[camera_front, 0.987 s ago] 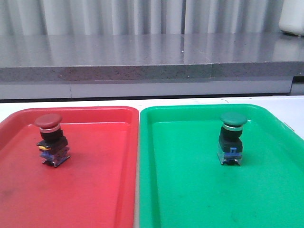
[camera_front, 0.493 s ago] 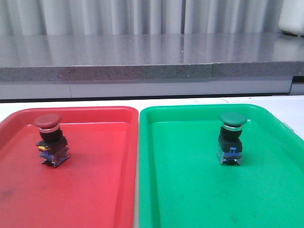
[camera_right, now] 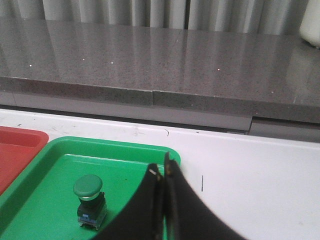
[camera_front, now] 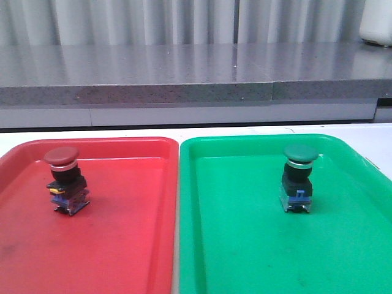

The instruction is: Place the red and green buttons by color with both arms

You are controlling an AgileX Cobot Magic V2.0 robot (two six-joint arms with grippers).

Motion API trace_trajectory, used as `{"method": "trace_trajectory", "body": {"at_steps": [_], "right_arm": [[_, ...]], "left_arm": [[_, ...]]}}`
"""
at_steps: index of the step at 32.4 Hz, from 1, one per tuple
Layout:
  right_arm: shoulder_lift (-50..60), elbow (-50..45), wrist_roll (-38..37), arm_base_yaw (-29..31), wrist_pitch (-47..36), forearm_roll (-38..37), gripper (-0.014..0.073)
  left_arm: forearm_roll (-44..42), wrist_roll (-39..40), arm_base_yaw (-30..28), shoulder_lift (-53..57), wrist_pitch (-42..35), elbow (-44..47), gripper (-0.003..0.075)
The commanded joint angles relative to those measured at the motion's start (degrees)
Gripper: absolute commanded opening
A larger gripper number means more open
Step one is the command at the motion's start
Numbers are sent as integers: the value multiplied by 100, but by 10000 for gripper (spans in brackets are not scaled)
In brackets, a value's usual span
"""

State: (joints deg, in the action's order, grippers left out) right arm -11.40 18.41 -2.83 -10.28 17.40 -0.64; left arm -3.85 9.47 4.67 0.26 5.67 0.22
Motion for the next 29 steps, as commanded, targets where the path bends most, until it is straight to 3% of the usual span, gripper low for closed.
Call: {"method": "trace_trajectory", "body": {"at_steps": [1, 14, 21, 29], "right_arm": [[-62, 144, 44, 35, -430, -44, -109], [30, -64, 49, 198, -468, -229, -109], [464, -802, 49, 881, -474, -229, -109], [1238, -1669, 49, 1149, -535, -229, -109]], "left_arm": [[61, -8, -19, 102, -436, 146, -20], [61, -8, -19, 102, -436, 146, -20], [61, -8, -19, 102, -436, 146, -20], [61, -8, -19, 102, -436, 146, -20]]}}
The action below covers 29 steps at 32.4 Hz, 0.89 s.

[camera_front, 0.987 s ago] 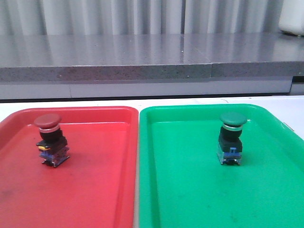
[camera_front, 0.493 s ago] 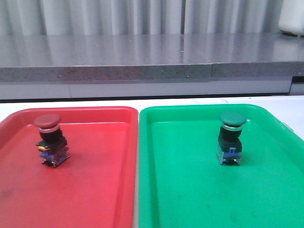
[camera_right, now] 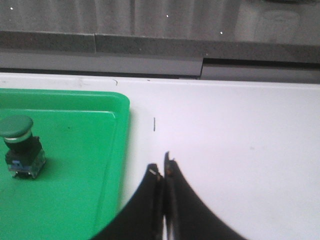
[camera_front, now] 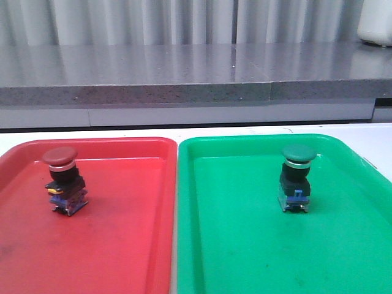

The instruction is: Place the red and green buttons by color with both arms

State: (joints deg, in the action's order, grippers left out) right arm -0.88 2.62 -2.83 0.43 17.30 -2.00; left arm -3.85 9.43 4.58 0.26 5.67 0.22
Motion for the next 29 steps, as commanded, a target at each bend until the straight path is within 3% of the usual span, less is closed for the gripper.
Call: {"method": "trace_trajectory", "body": {"at_steps": [1, 3, 29], "right_arm": [[262, -190, 49, 86, -569, -93, -109], [239, -399, 49, 86, -835, -93, -109], [242, -382, 43, 86, -545, -93, -109]], "left_arm": [[61, -4, -10, 102, -436, 146, -20], [61, -4, -10, 102, -436, 146, -20], [61, -4, -10, 90, -436, 146, -20]]}}
